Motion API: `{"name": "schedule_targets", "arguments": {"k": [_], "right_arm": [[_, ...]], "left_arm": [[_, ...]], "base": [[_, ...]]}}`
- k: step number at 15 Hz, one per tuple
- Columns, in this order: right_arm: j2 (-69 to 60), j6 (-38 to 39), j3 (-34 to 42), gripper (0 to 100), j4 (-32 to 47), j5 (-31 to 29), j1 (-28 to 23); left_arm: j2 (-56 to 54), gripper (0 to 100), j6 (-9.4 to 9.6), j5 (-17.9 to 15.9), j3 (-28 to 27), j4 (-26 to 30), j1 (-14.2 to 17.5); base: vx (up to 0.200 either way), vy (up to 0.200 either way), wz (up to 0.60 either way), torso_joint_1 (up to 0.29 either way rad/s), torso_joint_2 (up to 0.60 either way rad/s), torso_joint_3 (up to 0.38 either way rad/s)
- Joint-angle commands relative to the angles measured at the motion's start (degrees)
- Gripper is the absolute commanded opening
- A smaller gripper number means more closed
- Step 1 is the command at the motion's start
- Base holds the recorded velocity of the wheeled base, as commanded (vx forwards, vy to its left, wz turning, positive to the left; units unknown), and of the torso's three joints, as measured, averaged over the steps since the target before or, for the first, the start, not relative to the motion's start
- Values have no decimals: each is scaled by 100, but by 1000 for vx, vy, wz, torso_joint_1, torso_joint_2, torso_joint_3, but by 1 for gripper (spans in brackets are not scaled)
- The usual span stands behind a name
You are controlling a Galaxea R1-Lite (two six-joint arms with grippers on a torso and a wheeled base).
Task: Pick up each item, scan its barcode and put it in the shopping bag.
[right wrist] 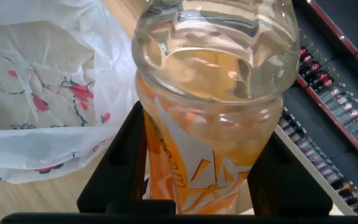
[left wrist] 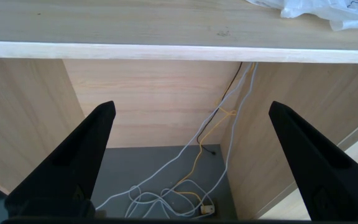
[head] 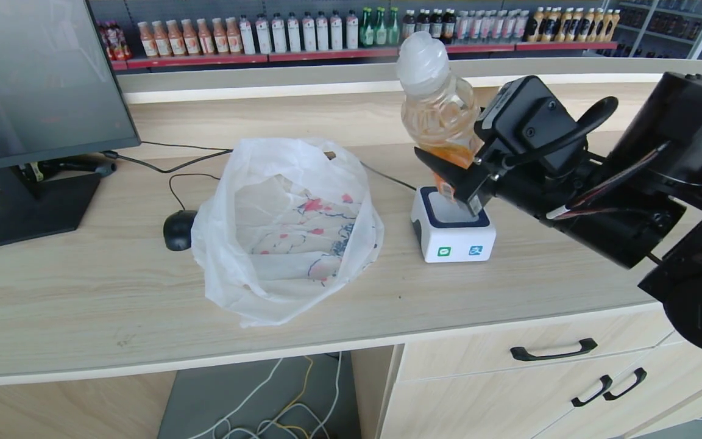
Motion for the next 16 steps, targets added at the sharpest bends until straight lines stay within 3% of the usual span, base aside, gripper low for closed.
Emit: {"name": "schedule_targets", "arguments": {"k": [1, 5, 10, 16], "right_arm": [[-330, 294, 102, 0, -46, -194, 20], [-717, 1551, 506, 0, -336, -1029, 11], [-1139, 2623, 1139, 0, -582, -1258, -7], [-1147, 4302, 1192, 0, -591, -2655, -42]], "left_arm": [[0, 100, -2, 0, 0, -2, 1], [0, 100, -2, 0, 0, -2, 1], [0, 100, -2, 0, 0, -2, 1], [0, 100, 16, 0, 0, 6, -7]], "base": [[0, 0, 0, 0, 0, 0], [0, 0, 0, 0, 0, 0], [0, 0, 0, 0, 0, 0], [0, 0, 0, 0, 0, 0]]}}
